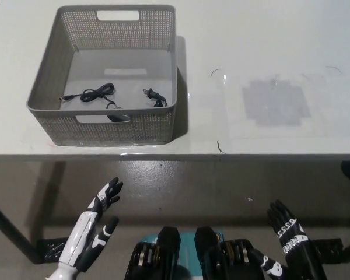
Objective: Use the right hand to pick up a black power cord and place it into a container on the left hand side
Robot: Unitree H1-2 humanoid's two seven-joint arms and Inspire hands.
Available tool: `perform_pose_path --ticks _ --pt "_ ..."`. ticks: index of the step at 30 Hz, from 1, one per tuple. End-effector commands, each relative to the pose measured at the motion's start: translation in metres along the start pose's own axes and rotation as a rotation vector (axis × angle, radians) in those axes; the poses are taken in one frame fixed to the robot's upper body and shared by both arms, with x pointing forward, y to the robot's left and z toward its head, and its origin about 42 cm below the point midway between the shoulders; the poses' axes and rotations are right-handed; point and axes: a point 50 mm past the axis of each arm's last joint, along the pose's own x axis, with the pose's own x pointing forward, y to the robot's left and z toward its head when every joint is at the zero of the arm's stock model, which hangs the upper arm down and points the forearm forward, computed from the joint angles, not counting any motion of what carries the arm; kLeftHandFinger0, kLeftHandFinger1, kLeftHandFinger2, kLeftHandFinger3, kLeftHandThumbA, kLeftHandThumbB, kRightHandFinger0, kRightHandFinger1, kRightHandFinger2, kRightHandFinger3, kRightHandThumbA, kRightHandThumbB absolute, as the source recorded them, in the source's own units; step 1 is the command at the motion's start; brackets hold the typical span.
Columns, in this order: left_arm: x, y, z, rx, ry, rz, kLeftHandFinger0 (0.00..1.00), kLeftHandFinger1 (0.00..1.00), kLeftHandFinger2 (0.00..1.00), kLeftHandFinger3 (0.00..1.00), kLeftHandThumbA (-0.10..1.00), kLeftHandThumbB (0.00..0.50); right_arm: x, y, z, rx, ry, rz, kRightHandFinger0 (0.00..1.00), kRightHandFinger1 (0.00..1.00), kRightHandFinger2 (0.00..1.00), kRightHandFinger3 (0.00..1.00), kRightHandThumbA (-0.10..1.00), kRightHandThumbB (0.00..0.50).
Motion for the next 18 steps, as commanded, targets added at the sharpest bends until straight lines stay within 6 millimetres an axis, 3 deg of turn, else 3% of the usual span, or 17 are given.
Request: perform_pose_path --ticks 1,4,10,18 --pt "0.006 0.002 0.006 -0.017 -0.025 0.005 1.00 1.00 1.00 1.00 0.92 0.290 0.010 -0.003 0.012 -0.002 -0.093 0.026 1.00 1.00 1.00 1.00 1.00 0.275" --pt "0.005 0.003 0.005 -0.018 -0.032 0.017 1.00 1.00 1.00 1.00 0.89 0.284 0.012 -0.003 0.013 -0.008 -0.087 0.028 1.00 1.00 1.00 1.00 1.00 0.282" --pt "-0.008 0.004 0.003 -0.003 -0.010 0.031 1.00 1.00 1.00 1.00 0.93 0.287 0.013 0.001 0.009 -0.003 -0.080 0.066 1.00 1.00 1.00 1.00 1.00 0.226" --pt "-0.019 0.006 -0.001 0.004 0.025 0.034 1.00 1.00 1.00 1.00 0.91 0.276 0.016 0.004 0.006 0.009 -0.069 0.106 1.00 1.00 1.00 1.00 1.00 0.202"
